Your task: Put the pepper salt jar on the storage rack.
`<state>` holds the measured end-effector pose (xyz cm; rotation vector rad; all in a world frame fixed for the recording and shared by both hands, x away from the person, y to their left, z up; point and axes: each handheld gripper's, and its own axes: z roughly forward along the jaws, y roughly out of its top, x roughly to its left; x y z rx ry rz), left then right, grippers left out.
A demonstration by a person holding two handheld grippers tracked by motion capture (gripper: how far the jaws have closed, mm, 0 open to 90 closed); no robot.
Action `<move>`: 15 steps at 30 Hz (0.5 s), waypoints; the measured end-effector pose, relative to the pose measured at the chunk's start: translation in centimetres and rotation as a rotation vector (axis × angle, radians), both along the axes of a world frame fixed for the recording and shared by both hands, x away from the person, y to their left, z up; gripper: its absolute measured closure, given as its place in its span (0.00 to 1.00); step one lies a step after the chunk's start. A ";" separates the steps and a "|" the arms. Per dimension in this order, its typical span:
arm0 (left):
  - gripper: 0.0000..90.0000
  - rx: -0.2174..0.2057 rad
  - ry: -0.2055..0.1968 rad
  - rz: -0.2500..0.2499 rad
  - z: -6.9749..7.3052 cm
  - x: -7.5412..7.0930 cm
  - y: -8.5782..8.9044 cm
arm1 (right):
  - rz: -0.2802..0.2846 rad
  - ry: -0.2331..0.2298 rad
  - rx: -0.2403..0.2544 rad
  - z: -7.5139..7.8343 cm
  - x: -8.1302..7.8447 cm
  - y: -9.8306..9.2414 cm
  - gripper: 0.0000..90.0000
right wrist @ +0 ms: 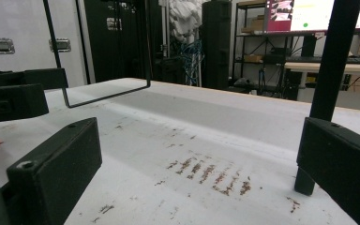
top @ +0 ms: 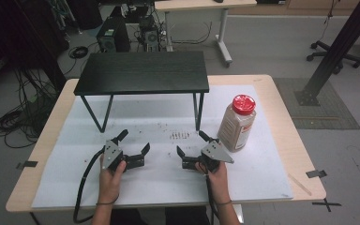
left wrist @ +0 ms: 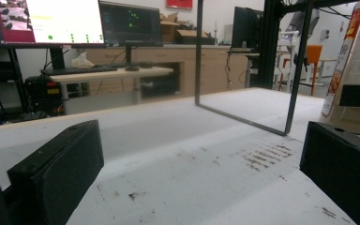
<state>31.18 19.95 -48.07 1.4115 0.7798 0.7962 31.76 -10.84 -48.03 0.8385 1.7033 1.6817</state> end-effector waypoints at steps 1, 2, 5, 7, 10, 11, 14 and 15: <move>0.00 0.002 -0.001 0.001 0.0 0.0 0.0 | -0.004 -0.002 -0.010 0.0 -0.1 -0.1 0.00; 0.00 0.000 0.001 0.001 0.0 0.0 0.0 | -0.006 0.007 -0.009 0.0 -0.2 -0.1 0.00; 0.00 -0.002 0.002 0.001 0.0 0.0 0.0 | -0.004 0.012 -0.006 0.1 -0.3 -0.3 0.00; 0.00 0.000 0.000 0.000 0.0 0.0 0.0 | 0.002 0.012 -0.005 0.1 -0.5 -0.5 0.00; 0.00 -0.002 0.002 0.001 0.0 0.0 0.0 | 0.009 0.006 -0.006 0.0 -0.7 -0.7 0.00; 0.00 -0.001 0.001 0.001 0.0 0.0 0.0 | 0.009 0.006 -0.006 0.0 -0.7 -0.7 0.00; 0.00 -0.002 0.002 0.001 0.0 0.0 0.0 | 0.003 0.007 -0.004 0.1 -0.9 -0.9 0.00; 0.00 -0.002 0.002 0.001 0.0 0.0 0.0 | 0.003 0.007 -0.004 0.1 -0.9 -0.9 0.00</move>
